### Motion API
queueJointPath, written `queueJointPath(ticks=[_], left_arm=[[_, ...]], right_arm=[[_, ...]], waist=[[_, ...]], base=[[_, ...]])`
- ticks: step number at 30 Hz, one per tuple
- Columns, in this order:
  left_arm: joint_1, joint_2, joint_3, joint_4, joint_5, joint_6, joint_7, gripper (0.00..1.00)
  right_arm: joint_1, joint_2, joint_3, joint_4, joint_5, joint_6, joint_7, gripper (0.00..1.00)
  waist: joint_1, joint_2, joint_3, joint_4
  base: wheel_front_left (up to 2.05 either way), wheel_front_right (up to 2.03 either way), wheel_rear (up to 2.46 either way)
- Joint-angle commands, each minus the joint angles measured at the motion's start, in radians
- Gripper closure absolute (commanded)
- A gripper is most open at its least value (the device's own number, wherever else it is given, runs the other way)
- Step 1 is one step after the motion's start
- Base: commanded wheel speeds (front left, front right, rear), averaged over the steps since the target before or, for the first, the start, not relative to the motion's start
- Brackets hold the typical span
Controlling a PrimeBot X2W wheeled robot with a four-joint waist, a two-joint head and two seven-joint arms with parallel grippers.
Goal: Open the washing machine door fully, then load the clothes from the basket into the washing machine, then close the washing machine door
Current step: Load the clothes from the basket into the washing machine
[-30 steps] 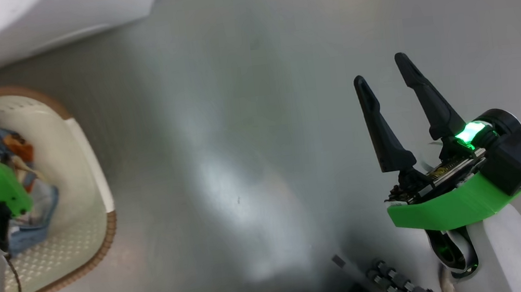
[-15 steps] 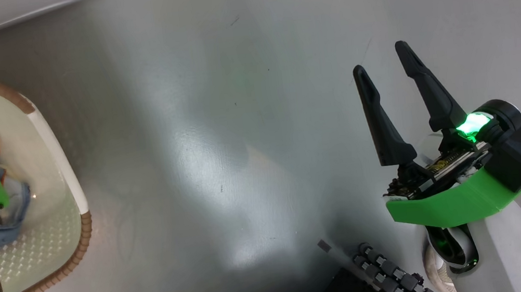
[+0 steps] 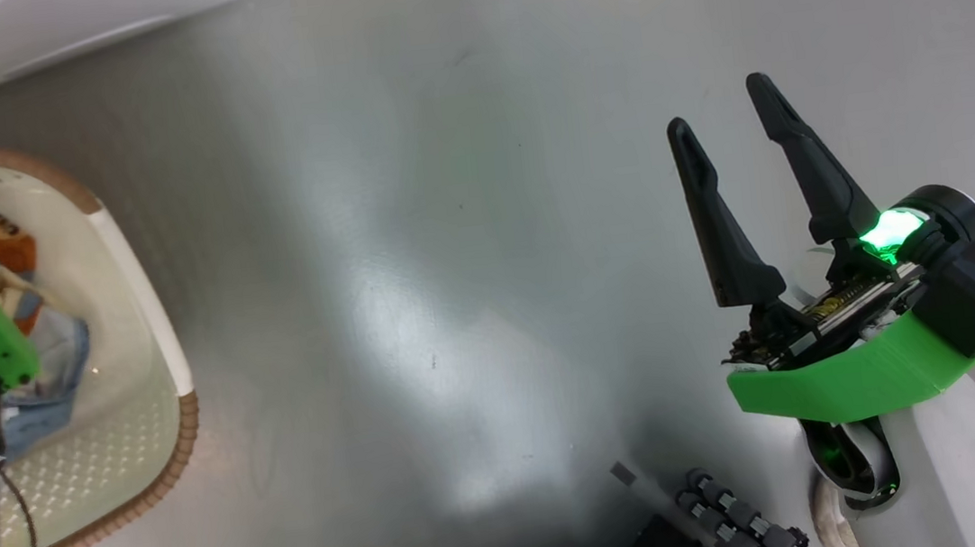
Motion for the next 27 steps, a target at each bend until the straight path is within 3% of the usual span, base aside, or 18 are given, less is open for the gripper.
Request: queueJointPath(ticks=[1, 19, 23, 27], left_arm=[[0.051, 0.032, 0.016, -0.007, -0.003, 0.0, -0.025, 1.0], [0.198, -0.066, 0.025, -0.043, -0.025, 0.029, -0.314, 1.0], [0.251, -0.08, 0.038, -0.098, -0.026, 0.044, -0.33, 1.0], [0.324, -0.081, 0.066, -0.242, -0.005, 0.072, -0.332, 1.0]], right_arm=[[0.035, 0.001, 0.01, -0.02, 0.009, 0.002, -0.012, 0.0], [0.095, -0.045, -0.016, 0.004, -0.017, 0.002, -0.012, 0.0], [0.114, -0.058, -0.02, 0.014, -0.022, 0.002, -0.012, 0.0], [0.135, -0.069, -0.025, 0.027, -0.025, 0.002, -0.012, 0.0]], waist=[[0.0, 0.0, -0.025, 0.019], [0.0, 0.0, -0.217, 0.134], [0.0, 0.0, -0.271, 0.165], [0.0, 0.0, -0.325, 0.195]], base=[[0.0, 0.0, 0.0], [0.0, 0.0, 0.0], [0.0, 0.0, 0.0], [0.0, 0.0, 0.0]])
